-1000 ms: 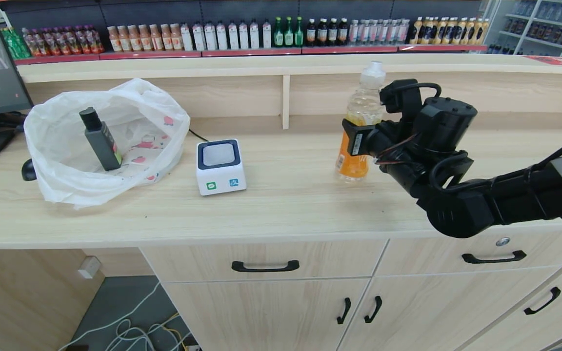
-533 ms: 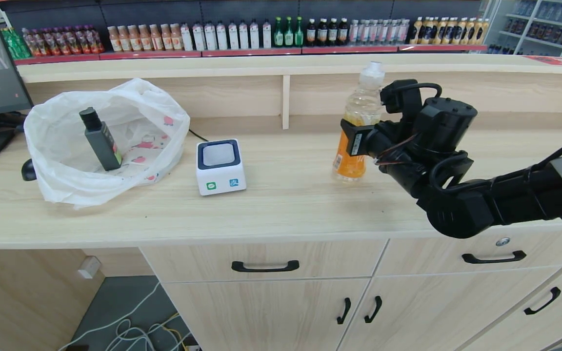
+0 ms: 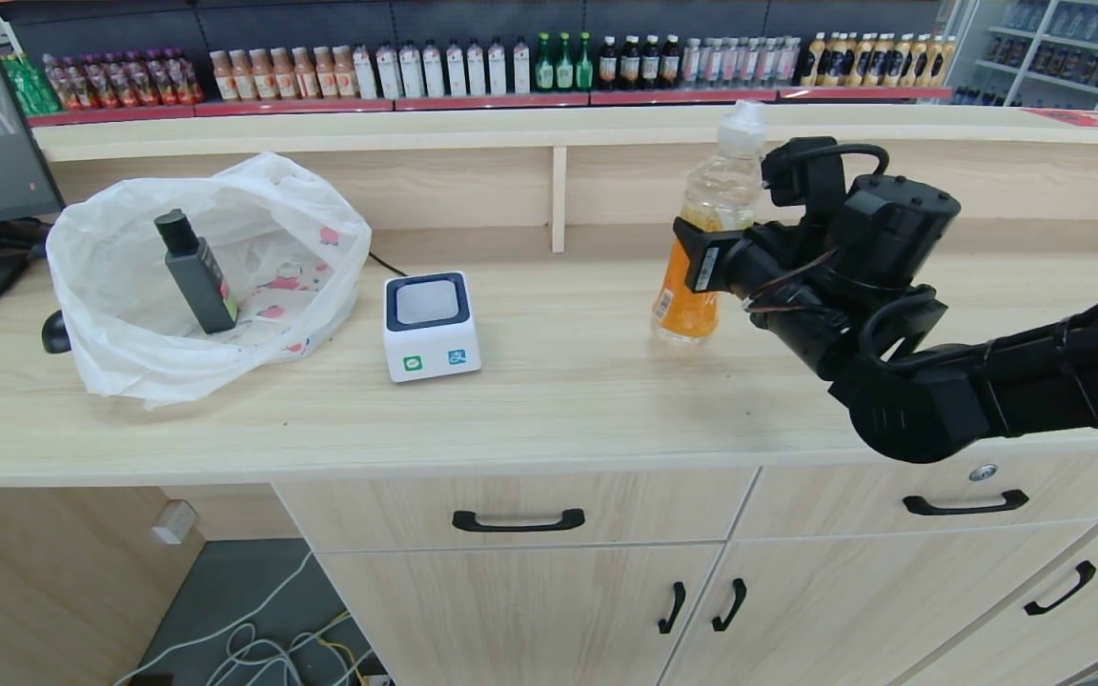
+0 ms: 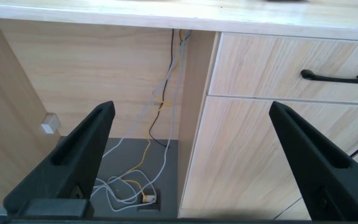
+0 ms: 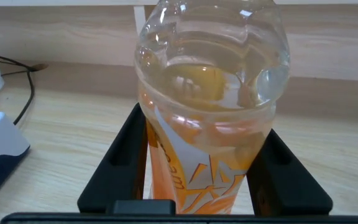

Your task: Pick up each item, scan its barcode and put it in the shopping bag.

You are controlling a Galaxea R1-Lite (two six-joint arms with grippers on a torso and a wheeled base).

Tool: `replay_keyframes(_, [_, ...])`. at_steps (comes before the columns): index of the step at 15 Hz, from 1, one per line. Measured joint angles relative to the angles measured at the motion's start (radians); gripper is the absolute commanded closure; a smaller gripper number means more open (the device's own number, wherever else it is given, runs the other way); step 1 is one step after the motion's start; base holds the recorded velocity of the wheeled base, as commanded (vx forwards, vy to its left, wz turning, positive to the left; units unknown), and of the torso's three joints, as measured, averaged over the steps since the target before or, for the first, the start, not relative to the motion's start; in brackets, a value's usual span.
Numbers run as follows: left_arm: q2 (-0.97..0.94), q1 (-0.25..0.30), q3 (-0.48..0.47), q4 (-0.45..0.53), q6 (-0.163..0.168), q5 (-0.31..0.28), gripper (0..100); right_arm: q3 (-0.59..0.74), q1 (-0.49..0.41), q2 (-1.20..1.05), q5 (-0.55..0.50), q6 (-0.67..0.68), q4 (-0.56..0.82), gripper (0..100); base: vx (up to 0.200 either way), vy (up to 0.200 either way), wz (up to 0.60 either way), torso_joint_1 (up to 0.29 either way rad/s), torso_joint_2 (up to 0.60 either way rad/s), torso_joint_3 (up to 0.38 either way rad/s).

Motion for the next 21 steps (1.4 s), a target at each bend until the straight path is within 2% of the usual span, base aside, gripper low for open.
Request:
replay_keyframes(3, [0.000, 0.000, 0.000, 0.000, 0.000, 0.000, 0, 0.068, 0.010, -0.044, 0.001, 0.000, -0.030, 100, 0.000, 0.000, 0.00, 0.000, 0.00, 0.000])
replay_keyframes(9, [0.000, 0.000, 0.000, 0.000, 0.000, 0.000, 0, 0.304, 0.047, -0.220, 0.070, 0.012, -0.057, 100, 0.000, 0.000, 0.00, 0.000, 0.00, 0.000])
replay_keyframes(12, [0.000, 0.000, 0.000, 0.000, 0.000, 0.000, 0, 0.348, 0.053, -0.294, 0.175, 0.021, -0.056, 100, 0.000, 0.000, 0.00, 0.000, 0.00, 0.000])
replay_keyframes(16, [0.000, 0.000, 0.000, 0.000, 0.000, 0.000, 0, 0.403, 0.062, -0.343, 0.246, 0.113, -0.068, 100, 0.000, 0.000, 0.00, 0.000, 0.00, 0.000])
replay_keyframes(18, [0.000, 0.000, 0.000, 0.000, 0.000, 0.000, 0, 0.446, 0.067, -0.362, 0.289, 0.154, -0.107, 100, 0.000, 0.000, 0.00, 0.000, 0.00, 0.000])
replay_keyframes(21, [0.000, 0.000, 0.000, 0.000, 0.000, 0.000, 0, 0.552, 0.072, -0.377, 0.412, 0.220, -0.266, 100, 0.000, 0.000, 0.00, 0.000, 0.00, 0.000])
